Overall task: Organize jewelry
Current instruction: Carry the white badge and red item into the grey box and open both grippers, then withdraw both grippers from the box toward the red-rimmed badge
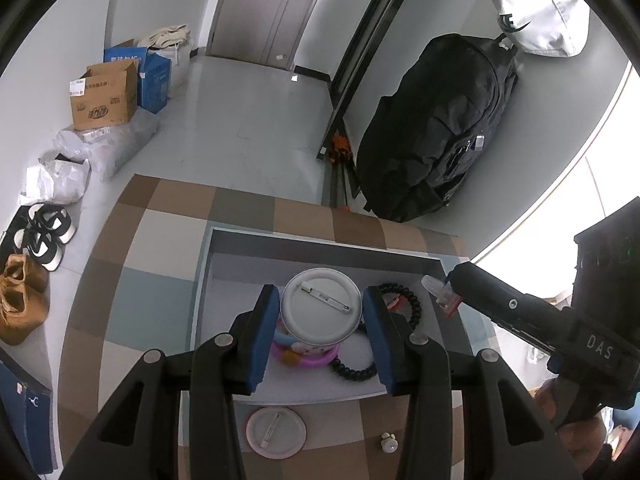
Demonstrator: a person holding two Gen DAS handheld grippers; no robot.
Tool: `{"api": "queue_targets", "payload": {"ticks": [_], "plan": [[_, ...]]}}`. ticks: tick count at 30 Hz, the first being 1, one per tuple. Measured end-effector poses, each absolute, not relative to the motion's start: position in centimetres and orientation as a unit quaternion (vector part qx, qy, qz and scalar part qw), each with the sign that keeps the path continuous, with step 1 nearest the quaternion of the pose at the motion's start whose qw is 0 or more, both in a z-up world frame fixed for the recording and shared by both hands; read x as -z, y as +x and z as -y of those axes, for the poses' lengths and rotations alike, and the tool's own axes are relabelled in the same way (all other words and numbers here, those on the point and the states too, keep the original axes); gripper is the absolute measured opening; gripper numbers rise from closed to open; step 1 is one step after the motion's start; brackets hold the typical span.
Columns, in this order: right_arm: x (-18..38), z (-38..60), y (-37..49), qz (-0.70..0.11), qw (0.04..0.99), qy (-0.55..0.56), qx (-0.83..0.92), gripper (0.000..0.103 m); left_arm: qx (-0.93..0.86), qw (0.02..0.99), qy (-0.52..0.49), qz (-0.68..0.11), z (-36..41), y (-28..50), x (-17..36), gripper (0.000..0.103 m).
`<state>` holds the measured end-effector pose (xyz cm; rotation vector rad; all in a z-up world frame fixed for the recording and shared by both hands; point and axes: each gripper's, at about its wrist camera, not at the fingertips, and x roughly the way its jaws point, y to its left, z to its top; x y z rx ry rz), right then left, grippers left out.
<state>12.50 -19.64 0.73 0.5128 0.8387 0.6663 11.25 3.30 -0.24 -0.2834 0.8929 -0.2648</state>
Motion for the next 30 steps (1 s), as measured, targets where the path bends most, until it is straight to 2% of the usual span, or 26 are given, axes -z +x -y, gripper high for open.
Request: {"api": "queue_targets", "payload": {"ticks": [6, 7, 8, 9, 10, 11, 12, 14, 21, 23, 30], "plan": [[-0.6, 20.0, 12.6, -0.4, 0.823, 0.258, -0.309, 0.022, 0.12, 0.879, -0.129, -0.443, -3.0, 11.6, 0.7, 0.038], [-0.7, 20.2, 12.6, -0.396, 0.824, 0.26, -0.31, 0.028, 0.121, 0.876, -0.132, -0.448, -3.1, 11.8, 0.8, 0.039], [-0.9, 20.5, 12.5, -0.39, 0.827, 0.263, -0.308, 0.04, 0.124, 0.873, -0.137, -0.451, -3.1, 11.8, 0.8, 0.044], [-1.1, 20.8, 12.5, -0.384, 0.829, 0.266, -0.308, 0.045, 0.128, 0.871, -0.145, -0.452, -3.3, 11.9, 0.8, 0.055], [-1.3, 21.1, 12.3, -0.375, 0.829, 0.272, -0.312, 0.052, 0.129, 0.871, -0.152, -0.449, -3.4, 11.8, 0.7, 0.061], [-1.6, 21.2, 12.2, -0.369, 0.831, 0.274, -0.313, 0.056, 0.129, 0.874, -0.155, -0.443, -3.6, 11.7, 0.6, 0.069], [-1.8, 21.3, 12.1, -0.364, 0.834, 0.274, -0.312, 0.057, 0.126, 0.877, -0.155, -0.436, -3.6, 11.5, 0.4, 0.07], [-2.1, 21.5, 11.9, -0.359, 0.838, 0.271, -0.309, 0.069, 0.124, 0.882, -0.15, -0.429, -3.5, 11.4, 0.1, 0.071], [-2.2, 21.9, 11.6, -0.366, 0.837, 0.272, -0.3, 0.089, 0.096, 0.886, -0.143, -0.43, -3.5, 11.1, 0.2, 0.071], [-2.2, 21.8, 11.6, -0.368, 0.84, 0.264, -0.297, 0.099, 0.091, 0.887, -0.142, -0.431, -3.7, 11.0, 0.1, 0.071], [-2.3, 20.8, 10.4, -0.379, 0.846, 0.229, -0.296, 0.103, 0.073, 0.895, -0.135, -0.419, -4.2, 9.7, -0.7, 0.071]]}}
